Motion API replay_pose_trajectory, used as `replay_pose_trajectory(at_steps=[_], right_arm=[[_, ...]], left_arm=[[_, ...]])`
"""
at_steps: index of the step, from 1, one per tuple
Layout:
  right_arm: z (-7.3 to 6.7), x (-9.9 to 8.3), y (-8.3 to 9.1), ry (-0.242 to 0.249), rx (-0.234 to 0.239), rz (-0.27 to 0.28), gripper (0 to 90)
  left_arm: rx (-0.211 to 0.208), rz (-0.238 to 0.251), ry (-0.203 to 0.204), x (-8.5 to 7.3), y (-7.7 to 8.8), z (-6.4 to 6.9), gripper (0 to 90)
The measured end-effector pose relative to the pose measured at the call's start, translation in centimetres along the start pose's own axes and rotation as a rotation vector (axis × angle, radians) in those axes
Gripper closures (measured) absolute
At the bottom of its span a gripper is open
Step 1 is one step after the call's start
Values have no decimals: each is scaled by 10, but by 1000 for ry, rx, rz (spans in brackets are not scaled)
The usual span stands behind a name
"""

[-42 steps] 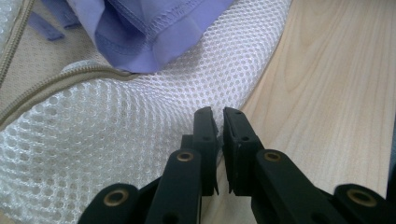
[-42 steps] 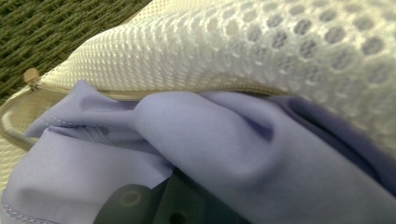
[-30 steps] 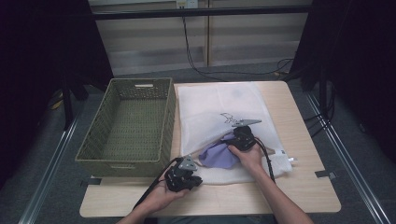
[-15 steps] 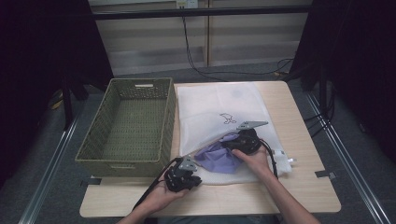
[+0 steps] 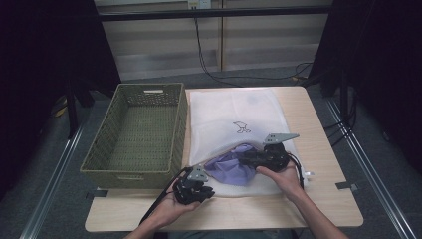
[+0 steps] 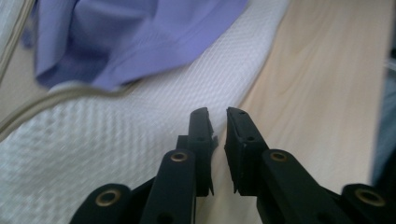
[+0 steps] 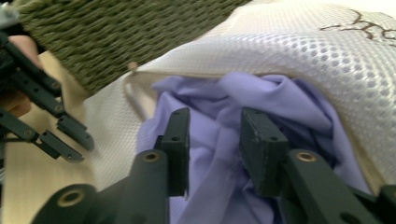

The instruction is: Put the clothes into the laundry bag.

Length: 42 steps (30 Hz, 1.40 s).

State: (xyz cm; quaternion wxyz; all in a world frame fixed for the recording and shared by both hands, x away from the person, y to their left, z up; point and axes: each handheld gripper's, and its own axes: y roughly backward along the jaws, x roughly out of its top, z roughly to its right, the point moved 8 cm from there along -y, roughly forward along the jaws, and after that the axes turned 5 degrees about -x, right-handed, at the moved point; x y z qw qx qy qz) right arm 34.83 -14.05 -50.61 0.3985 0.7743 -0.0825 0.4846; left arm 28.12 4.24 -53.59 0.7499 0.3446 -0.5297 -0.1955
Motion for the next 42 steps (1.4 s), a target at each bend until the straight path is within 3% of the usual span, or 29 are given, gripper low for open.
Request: replay_pose_trajectory(at_steps=[1, 3, 7, 10, 12, 17, 18, 21, 23, 25, 27, 28, 29, 30, 31, 38, 39, 42], right_arm=[[-4, -1, 5, 6, 16, 1, 602], [-6, -1, 7, 4, 25, 0, 590], [-11, -9, 14, 23, 45, -22, 557], [-14, -16, 16, 37, 58, -44, 531], [-13, -18, 16, 40, 53, -48, 522], [-7, -27, 11, 9, 51, -71, 477], [-6, -31, 4, 14, 46, -85, 483], [-5, -36, -5, 25, 41, -105, 488], [-5, -38, -8, 29, 45, -114, 489], [-5, -43, -16, 40, 41, -147, 502], [-5, -45, -17, 45, 38, -156, 508], [-5, -47, -19, 52, 37, -163, 541], [-5, -48, -20, 49, 31, -172, 562], [-5, -48, -20, 49, 31, -172, 562], [-5, -48, -20, 53, 20, -170, 611], [-7, -50, -21, 81, -21, -204, 784], [-8, -50, -21, 71, -20, -207, 830], [-10, -50, -20, 39, -8, -220, 848]], left_arm=[[-26, 8, -21, 6, -1, 6, 782], [-37, 31, -17, 11, -5, 11, 766], [-63, 15, -54, 26, -23, 23, 710], [-59, 6, -89, 36, -31, 23, 695], [-58, 9, -80, 40, -34, 23, 694], [-102, -8, -81, 47, -49, 26, 687], [-104, -8, -67, 46, -56, 27, 642], [-85, -31, -87, 40, -63, 28, 639], [-73, -13, -85, 39, -65, 29, 641], [-38, -17, -122, 38, -65, 28, 712], [-19, -7, -134, 38, -66, 28, 742], [-10, 4, -133, 39, -67, 29, 751], [9, -25, -174, 37, -65, 26, 776], [9, -25, -174, 37, -65, 26, 790], [-9, 0, -135, 38, -67, 29, 806], [-26, 3, -132, 38, -67, 30, 850], [-40, -2, -133, 37, -66, 31, 851], [-56, 0, -131, 37, -66, 33, 851]])
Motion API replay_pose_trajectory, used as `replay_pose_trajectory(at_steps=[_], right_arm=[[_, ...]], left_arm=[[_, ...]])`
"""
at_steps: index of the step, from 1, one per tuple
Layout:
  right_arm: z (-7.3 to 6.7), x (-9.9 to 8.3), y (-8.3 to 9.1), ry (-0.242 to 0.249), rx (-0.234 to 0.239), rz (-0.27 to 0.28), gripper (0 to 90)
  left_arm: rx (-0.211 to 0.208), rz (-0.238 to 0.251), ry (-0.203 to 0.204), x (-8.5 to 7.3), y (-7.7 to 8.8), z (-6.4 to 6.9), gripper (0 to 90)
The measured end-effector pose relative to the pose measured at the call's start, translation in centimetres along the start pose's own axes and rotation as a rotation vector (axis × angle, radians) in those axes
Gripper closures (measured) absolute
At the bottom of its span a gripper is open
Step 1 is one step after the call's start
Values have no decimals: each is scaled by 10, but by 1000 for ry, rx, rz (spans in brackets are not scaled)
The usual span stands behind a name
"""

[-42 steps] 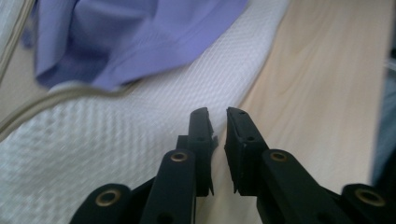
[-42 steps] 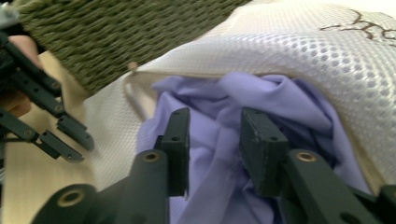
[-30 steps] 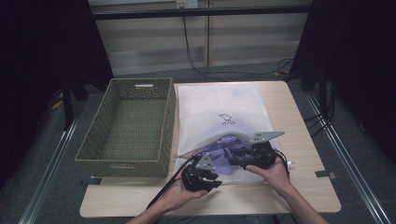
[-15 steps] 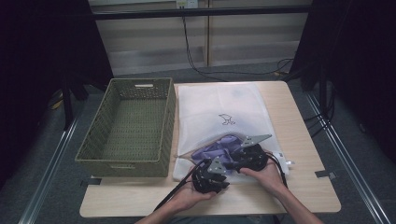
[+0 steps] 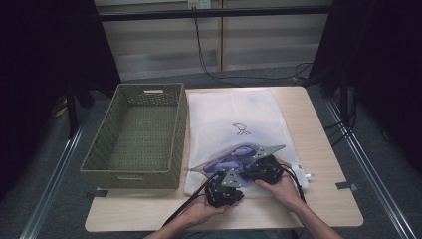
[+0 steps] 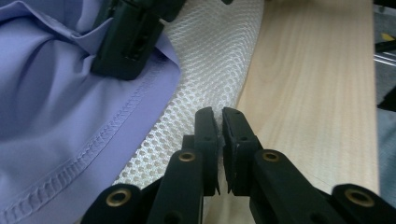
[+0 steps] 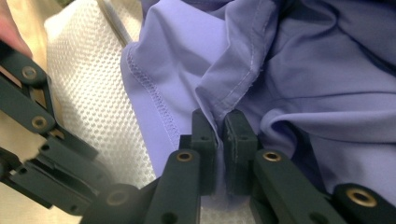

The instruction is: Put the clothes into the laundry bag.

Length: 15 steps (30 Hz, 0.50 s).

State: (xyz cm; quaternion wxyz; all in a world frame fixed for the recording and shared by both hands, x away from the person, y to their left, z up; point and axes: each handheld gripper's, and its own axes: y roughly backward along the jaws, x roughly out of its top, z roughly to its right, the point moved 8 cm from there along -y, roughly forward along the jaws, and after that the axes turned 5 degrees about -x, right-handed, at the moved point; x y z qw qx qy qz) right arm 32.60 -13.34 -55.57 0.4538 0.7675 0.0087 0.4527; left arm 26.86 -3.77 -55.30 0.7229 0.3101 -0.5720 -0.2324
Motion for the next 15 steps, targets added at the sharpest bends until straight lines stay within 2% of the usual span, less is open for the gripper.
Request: replay_pose_trajectory(at_steps=[2, 4, 5, 8, 9, 10, 11, 12, 15], right_arm=[[-1, 1, 0, -16, 16, -4, 855], [-1, 1, -1, -12, 13, -3, 854], [-1, 3, -3, -13, 23, 0, 852], [-1, 5, -7, -8, 26, 0, 849], [0, 6, -8, -13, 32, -2, 844], [0, 6, -8, -13, 32, -2, 844], [0, 6, -8, -9, 31, -2, 837], [0, 7, -8, -8, 31, -3, 834], [2, 10, -9, -15, 28, 2, 841]], left_arm=[[-5, -3, -4, -1, 1, 0, 852], [-12, -17, -8, -3, 3, 0, 852], [-13, -17, 14, -3, 3, 0, 853], [-14, 7, 16, -3, 3, 0, 852], [-15, -14, 17, -5, 5, -1, 852], [-15, -14, 17, -5, 5, -1, 852], [-23, 13, 26, -4, 3, -1, 852], [-21, -8, 11, -5, 4, -2, 852], [-26, -2, 13, -4, 4, -2, 852]])
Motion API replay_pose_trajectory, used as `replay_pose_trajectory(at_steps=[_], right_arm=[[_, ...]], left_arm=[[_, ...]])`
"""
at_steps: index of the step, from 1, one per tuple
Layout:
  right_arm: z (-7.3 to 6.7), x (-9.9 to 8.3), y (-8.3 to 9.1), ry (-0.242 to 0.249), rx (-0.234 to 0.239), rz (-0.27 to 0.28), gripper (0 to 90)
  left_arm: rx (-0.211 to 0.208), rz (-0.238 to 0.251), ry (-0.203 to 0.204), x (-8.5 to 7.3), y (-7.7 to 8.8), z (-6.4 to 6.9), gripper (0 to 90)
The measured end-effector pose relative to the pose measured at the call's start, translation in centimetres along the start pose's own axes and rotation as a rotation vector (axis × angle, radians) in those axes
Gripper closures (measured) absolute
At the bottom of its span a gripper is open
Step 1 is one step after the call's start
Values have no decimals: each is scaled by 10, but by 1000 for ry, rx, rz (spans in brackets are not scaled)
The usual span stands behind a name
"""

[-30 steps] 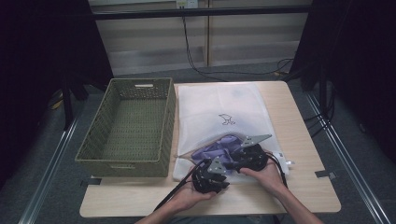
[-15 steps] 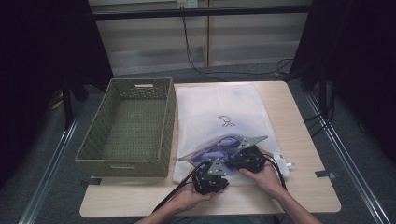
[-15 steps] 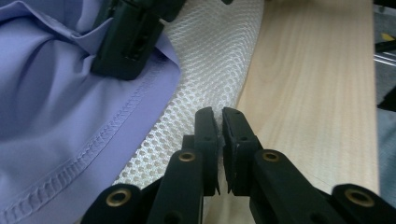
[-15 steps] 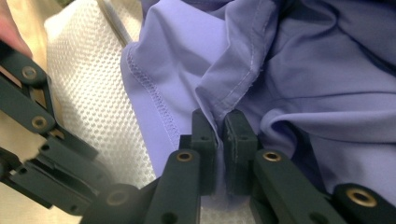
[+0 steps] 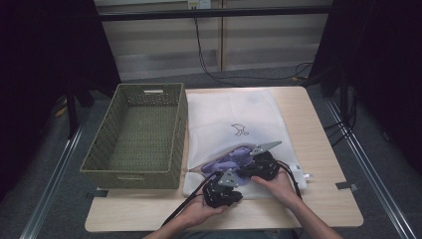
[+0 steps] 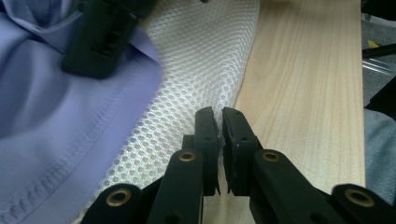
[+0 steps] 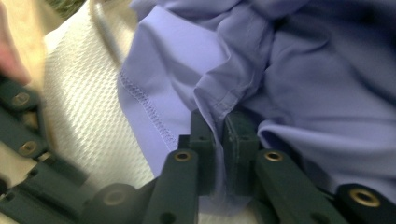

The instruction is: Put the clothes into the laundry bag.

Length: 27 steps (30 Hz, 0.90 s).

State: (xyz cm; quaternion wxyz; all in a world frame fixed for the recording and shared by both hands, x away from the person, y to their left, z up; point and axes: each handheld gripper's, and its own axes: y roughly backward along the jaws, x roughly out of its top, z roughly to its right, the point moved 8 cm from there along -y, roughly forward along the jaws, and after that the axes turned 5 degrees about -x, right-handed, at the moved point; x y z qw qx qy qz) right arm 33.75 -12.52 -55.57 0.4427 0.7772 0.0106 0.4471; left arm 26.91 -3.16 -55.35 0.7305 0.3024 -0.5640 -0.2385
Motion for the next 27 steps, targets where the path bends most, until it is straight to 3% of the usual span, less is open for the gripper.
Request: replay_pose_trajectory(at_steps=[11, 12, 14, 21, 22, 26, 27], right_arm=[[10, 6, -7, -22, -4, 10, 852], [12, 7, -8, -15, -7, 14, 852], [13, 8, -8, -19, -10, 16, 852], [23, 14, -14, -48, -26, 43, 840], [23, 15, -14, -48, -24, 44, 834], [24, 16, -15, -52, -25, 44, 795], [24, 17, -15, -54, -28, 42, 795]], left_arm=[[-5, -20, 3, -2, 2, -1, 851], [-6, 12, 29, -1, 1, 0, 850], [-5, 25, 28, 0, 0, 1, 850], [5, -2, 9, -1, 1, 0, 850], [-2, 5, -8, -1, 0, 0, 850], [-1, -3, -3, -1, 1, 0, 846], [26, -29, -6, -2, 3, -1, 845]])
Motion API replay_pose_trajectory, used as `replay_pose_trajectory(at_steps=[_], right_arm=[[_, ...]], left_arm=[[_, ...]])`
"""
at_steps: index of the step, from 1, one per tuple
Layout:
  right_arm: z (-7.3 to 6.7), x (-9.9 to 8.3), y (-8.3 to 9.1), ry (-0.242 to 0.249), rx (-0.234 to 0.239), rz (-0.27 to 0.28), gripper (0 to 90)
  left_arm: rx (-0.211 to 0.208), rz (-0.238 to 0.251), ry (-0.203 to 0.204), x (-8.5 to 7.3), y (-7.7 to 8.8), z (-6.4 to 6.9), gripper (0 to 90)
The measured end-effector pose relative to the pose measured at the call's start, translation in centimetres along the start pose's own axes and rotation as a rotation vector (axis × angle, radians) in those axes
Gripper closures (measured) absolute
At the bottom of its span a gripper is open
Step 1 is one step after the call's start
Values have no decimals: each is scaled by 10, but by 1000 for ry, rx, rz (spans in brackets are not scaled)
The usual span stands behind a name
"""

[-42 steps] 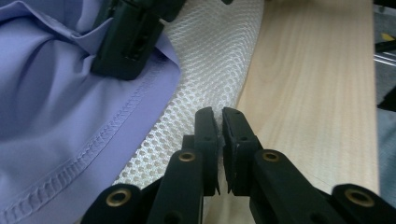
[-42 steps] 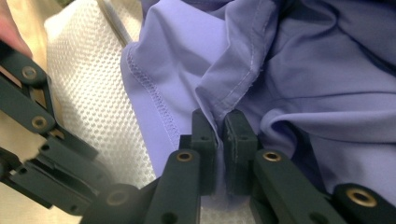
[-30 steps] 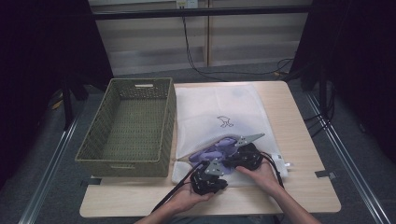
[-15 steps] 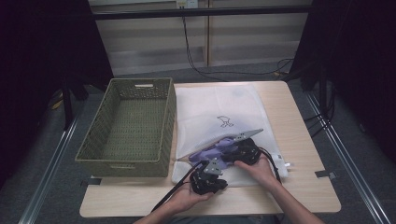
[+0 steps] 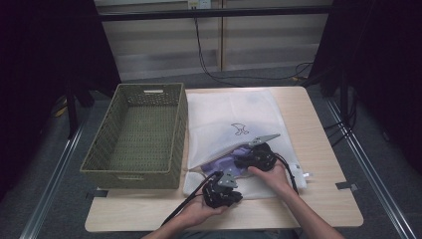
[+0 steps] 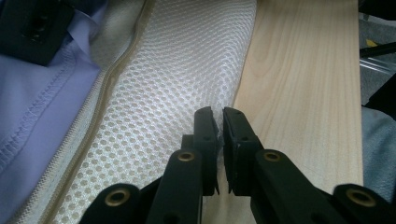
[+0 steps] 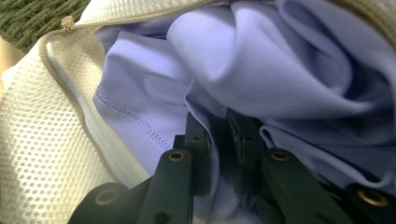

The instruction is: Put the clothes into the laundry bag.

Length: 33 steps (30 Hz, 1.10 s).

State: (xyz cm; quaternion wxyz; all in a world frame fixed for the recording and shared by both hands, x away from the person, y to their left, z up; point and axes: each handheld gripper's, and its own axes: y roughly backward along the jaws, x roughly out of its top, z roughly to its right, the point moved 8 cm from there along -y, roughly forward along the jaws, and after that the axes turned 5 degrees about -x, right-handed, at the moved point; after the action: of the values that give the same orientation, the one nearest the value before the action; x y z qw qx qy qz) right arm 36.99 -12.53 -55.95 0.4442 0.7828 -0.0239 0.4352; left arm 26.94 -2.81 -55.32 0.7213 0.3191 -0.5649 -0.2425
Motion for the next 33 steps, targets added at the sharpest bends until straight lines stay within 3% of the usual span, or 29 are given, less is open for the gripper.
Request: replay_pose_trajectory(at_steps=[4, 6, 7, 13, 14, 15, 17, 19, 20, 24, 25, 27, 32, 33], right_arm=[[2, 3, -2, -1, -14, 5, 795], [3, 4, -3, 0, -17, 6, 792], [4, 5, -4, 6, -23, 10, 789], [6, 7, -6, 12, -39, 19, 784], [7, 8, -7, 11, -40, 20, 781], [7, 8, -7, 3, -35, 25, 781], [8, 8, -8, -13, -17, 25, 789], [8, 8, -8, -13, -14, 21, 792], [8, 9, -8, -4, -19, 11, 809], [10, 12, -10, -21, -35, 4, 816], [10, 13, -11, -33, -33, 6, 826], [11, 13, -11, -42, -46, 3, 834], [14, 17, -13, -44, -89, 10, 843], [15, 18, -14, -46, -90, 11, 843]], left_arm=[[-18, 17, 13, 1, -1, 1, 845], [-5, -8, -4, -1, 1, 0, 845], [-45, 29, 15, 1, -1, 2, 845], [-50, 23, 6, 1, -1, 1, 845], [-49, 22, 8, 1, -1, 1, 845], [-18, 5, 16, 0, 0, 0, 845], [-42, 25, 22, 1, -1, 1, 846], [-20, 8, 17, 1, 0, 0, 846], [-47, 39, 17, 2, -2, 1, 846], [-47, 37, 16, 2, -2, 1, 846], [-22, -14, -1, -1, 1, -1, 846], [-54, 31, 17, 1, -1, 1, 846], [-53, 27, 16, 1, -1, 1, 846], [-24, -5, 9, 0, 1, 0, 846]])
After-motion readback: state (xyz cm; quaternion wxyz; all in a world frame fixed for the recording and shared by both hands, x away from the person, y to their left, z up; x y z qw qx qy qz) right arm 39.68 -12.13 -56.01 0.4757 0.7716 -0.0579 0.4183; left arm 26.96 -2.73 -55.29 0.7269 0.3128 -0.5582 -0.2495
